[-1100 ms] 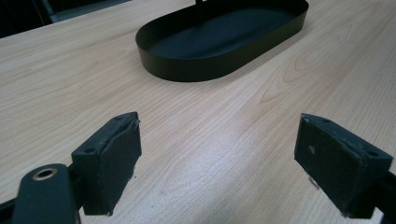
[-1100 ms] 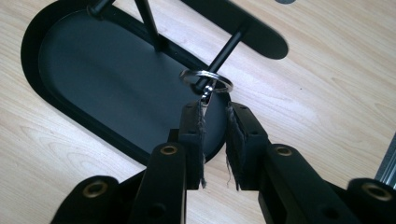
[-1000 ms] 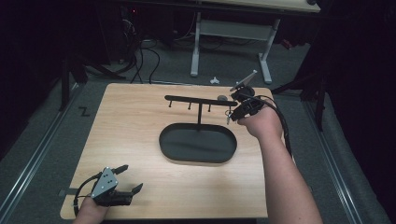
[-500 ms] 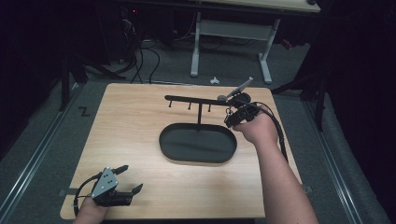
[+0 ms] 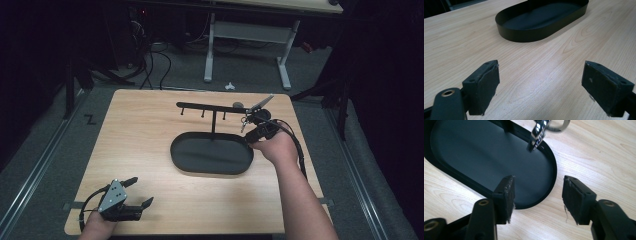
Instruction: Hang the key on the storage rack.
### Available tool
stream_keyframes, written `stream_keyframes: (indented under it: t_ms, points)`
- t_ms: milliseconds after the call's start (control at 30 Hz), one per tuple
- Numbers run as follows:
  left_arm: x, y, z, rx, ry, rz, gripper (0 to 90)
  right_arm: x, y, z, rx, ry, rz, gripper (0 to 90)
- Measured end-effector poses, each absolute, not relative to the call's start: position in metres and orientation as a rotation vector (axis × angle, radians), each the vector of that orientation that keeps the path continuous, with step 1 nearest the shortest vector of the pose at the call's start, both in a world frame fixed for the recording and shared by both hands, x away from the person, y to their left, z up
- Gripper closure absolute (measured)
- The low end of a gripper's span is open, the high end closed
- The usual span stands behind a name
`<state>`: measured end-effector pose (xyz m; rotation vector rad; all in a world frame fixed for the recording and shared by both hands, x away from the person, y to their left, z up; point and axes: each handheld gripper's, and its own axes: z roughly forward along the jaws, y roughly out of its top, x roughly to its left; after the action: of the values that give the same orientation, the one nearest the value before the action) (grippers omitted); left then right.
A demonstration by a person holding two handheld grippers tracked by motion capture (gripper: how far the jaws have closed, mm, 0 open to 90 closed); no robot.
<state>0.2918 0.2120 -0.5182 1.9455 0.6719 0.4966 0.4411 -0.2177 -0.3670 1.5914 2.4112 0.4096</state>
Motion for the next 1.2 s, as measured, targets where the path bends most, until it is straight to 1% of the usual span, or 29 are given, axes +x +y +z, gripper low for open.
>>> stream_keyframes:
  t_ms: [67, 367, 467, 500, 633, 900, 1100, 1167, 1200]
  points:
    - [0.292, 0.212, -0.518, 1.946, 0.672, 0.495, 15.2, 0.438, -0.219, -0.374, 1.59, 2.402, 0.416, 39.4]
    - [0.291, 0.212, -0.519, 1.958, 0.67, 0.493, 15.2, 0.425, -0.222, -0.398, 1.592, 2.407, 0.456, 35.9]
    - [0.292, 0.211, -0.519, 1.958, 0.67, 0.493, 15.2, 0.418, -0.223, -0.405, 1.571, 2.4, 0.479, 41.9]
    - [0.292, 0.211, -0.52, 1.958, 0.672, 0.492, 15.2, 0.415, -0.223, -0.407, 1.563, 2.405, 0.475, 42.2]
    - [0.292, 0.211, -0.52, 1.961, 0.672, 0.493, 15.2, 0.403, -0.225, -0.417, 1.551, 2.384, 0.514, 40.2]
    - [0.292, 0.211, -0.52, 1.964, 0.671, 0.495, 15.2, 0.377, -0.231, -0.436, 1.509, 2.347, 0.578, 40.2]
    - [0.292, 0.211, -0.521, 1.967, 0.676, 0.499, 15.2, 0.353, -0.242, -0.448, 1.475, 2.28, 0.675, 35.6]
    - [0.292, 0.211, -0.521, 1.966, 0.676, 0.5, 15.2, 0.341, -0.246, -0.456, 1.461, 2.245, 0.721, 34.9]
    - [0.292, 0.21, -0.521, 1.967, 0.676, 0.501, 15.2, 0.341, -0.246, -0.456, 1.461, 2.245, 0.721, 34.9]
